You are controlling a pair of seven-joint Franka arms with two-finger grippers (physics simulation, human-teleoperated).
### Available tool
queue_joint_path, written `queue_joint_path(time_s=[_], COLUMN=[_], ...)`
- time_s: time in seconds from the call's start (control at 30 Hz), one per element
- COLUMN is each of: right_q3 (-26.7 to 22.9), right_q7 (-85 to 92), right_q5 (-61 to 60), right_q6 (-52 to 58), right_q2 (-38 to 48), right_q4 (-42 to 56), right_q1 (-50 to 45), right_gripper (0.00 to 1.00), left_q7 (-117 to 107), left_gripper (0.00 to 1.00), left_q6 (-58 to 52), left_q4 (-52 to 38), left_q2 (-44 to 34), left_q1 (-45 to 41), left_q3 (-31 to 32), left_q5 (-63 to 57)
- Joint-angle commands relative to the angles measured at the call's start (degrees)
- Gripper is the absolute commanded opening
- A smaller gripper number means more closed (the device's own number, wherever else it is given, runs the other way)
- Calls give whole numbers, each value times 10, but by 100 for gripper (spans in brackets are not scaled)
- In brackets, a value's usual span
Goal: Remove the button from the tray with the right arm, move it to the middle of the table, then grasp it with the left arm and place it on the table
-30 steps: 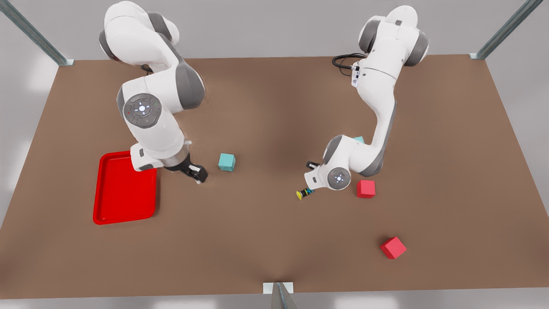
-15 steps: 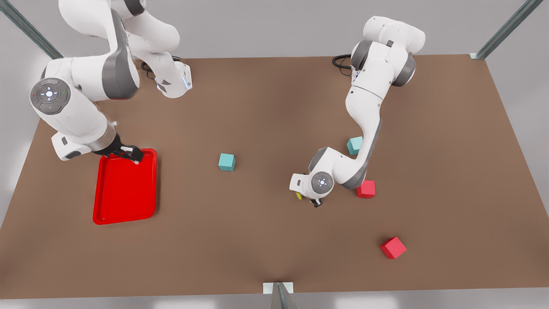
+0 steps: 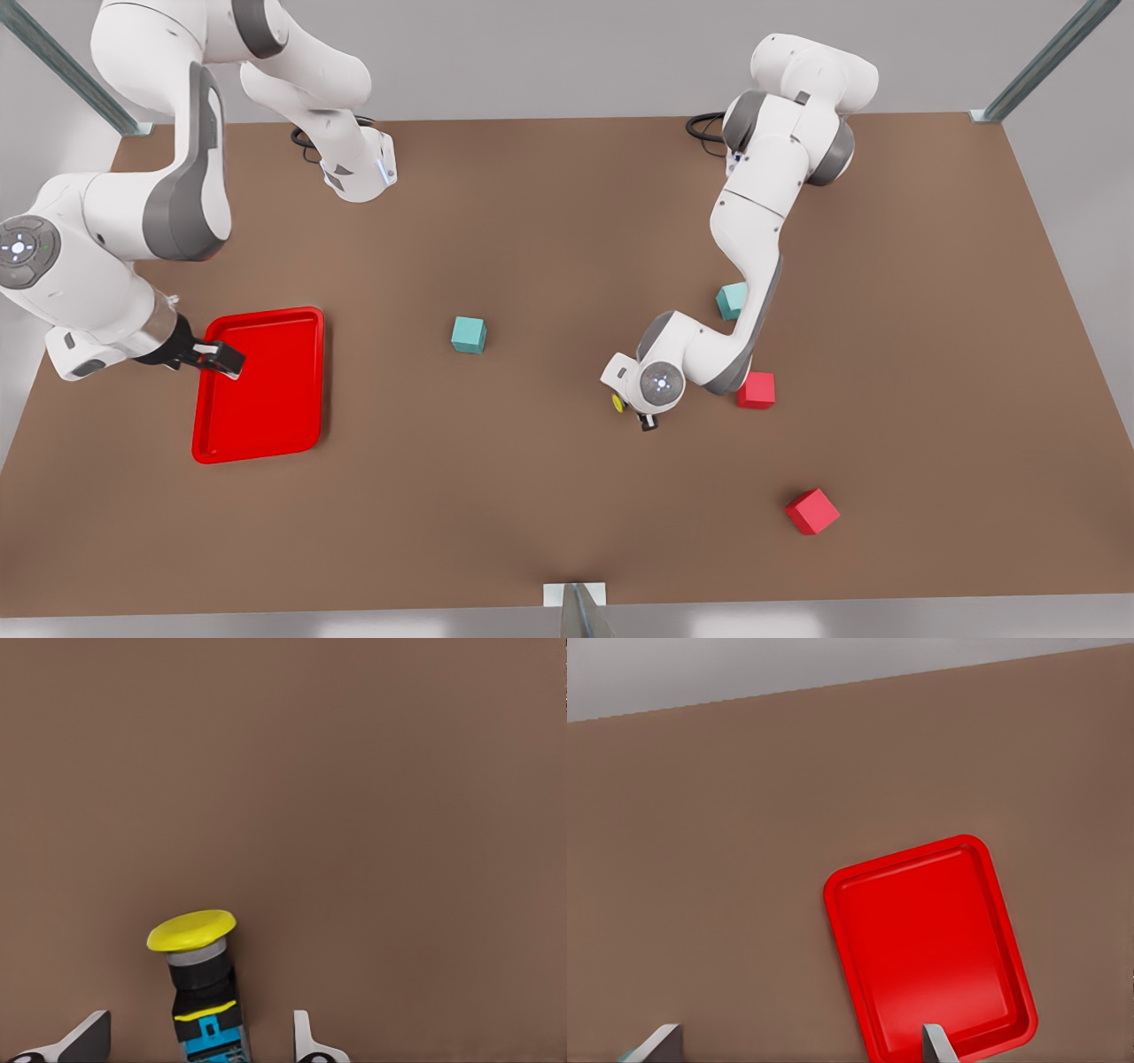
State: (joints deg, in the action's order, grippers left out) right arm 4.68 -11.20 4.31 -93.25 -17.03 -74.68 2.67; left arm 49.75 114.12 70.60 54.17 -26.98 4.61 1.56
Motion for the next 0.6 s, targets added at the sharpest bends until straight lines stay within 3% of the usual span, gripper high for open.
queue_joint_path(time_s=[0.0,0.17,0.37,0.57], right_q3=[0,0,1,1], right_q7=[78,78,78,78], right_q5=[-1,-1,-3,-2], right_q6=[8,12,12,13], right_q2=[1,1,1,1], right_q4=[1,0,1,0], right_q1=[1,0,0,-5], right_gripper=[100,100,100,100], left_q7=[83,-71,-89,-113], left_gripper=[100,100,100,85], left_q6=[-3,-15,-15,-15], left_q4=[0,0,0,0], left_q2=[0,-1,5,7], left_q1=[0,-1,1,0], left_q3=[0,-1,-2,-2], left_q5=[-1,-4,-7,-6])
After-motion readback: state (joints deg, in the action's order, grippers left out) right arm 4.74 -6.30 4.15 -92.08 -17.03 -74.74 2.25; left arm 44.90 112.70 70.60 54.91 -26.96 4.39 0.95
